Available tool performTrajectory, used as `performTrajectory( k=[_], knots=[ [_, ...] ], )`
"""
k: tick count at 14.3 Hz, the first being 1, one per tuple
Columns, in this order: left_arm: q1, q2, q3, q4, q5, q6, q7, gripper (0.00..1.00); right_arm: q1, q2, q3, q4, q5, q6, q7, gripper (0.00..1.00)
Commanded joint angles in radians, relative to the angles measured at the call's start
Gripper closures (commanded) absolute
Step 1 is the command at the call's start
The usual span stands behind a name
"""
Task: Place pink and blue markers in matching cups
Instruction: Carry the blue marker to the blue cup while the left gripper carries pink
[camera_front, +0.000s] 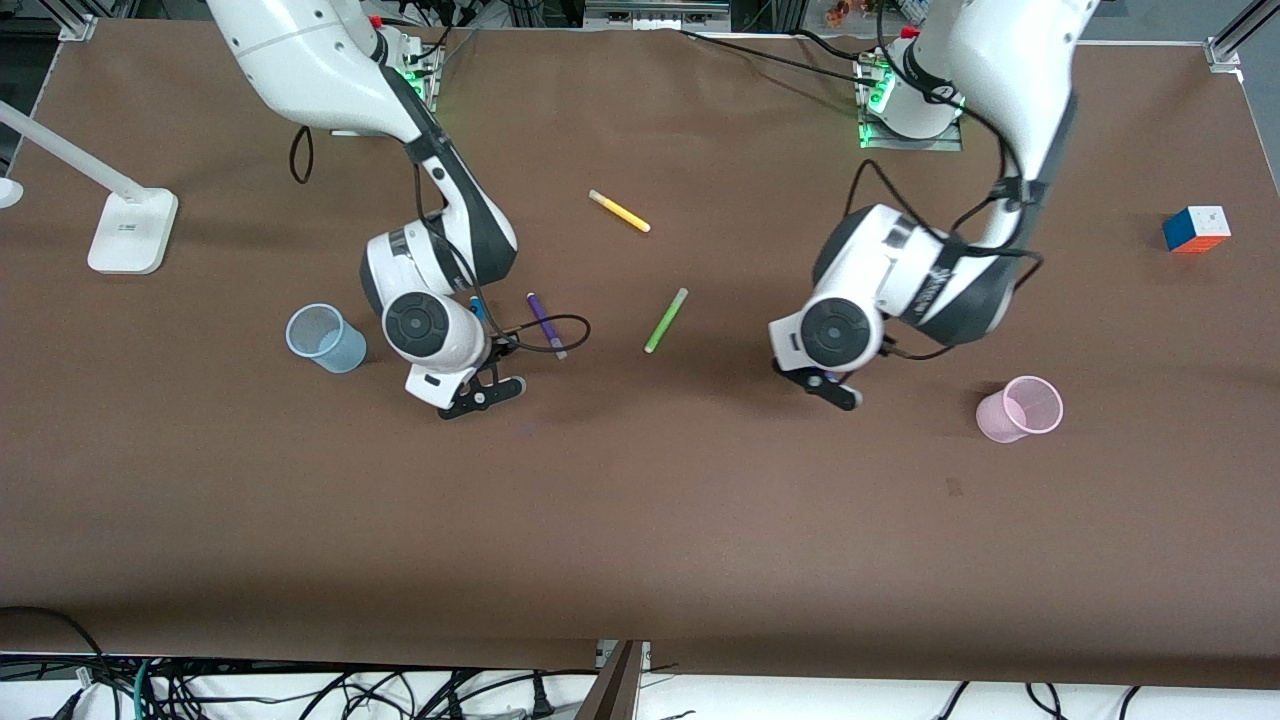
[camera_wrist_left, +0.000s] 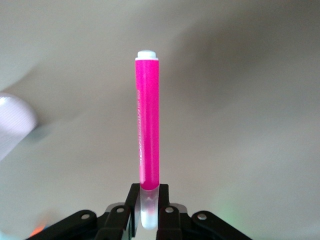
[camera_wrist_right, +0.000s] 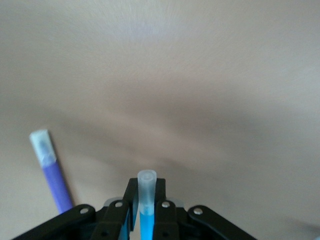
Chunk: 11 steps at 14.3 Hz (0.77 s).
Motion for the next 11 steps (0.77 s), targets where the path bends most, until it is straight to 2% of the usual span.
performTrajectory(
  k=[1, 3, 6, 9, 11],
  knots=[
    [0.069, 0.023, 0.005, 0.068, 0.130, -0.160, 0.135, 1.00, -0.021, -0.122, -0.040, -0.013, 0.013, -0.098, -0.215, 0.99],
    [0.126, 0.023, 0.005, 0.066, 0.251, -0.207, 0.209, 1.00, -0.021, -0.177, -0.079, -0.013, 0.016, -0.162, -0.389, 0.99],
    [0.215, 0.030, 0.004, 0.063, 0.348, -0.211, 0.271, 1.00, -0.026, -0.248, -0.117, -0.016, 0.019, -0.239, -0.562, 0.99],
    [0.282, 0.098, 0.004, 0.066, 0.420, -0.138, 0.263, 0.98, -0.031, -0.282, -0.195, -0.027, 0.126, -0.276, -0.809, 0.99],
    [0.301, 0.115, 0.004, 0.057, 0.413, -0.069, 0.260, 0.98, -0.031, -0.283, -0.270, -0.048, 0.247, -0.285, -1.007, 0.99]
  ],
)
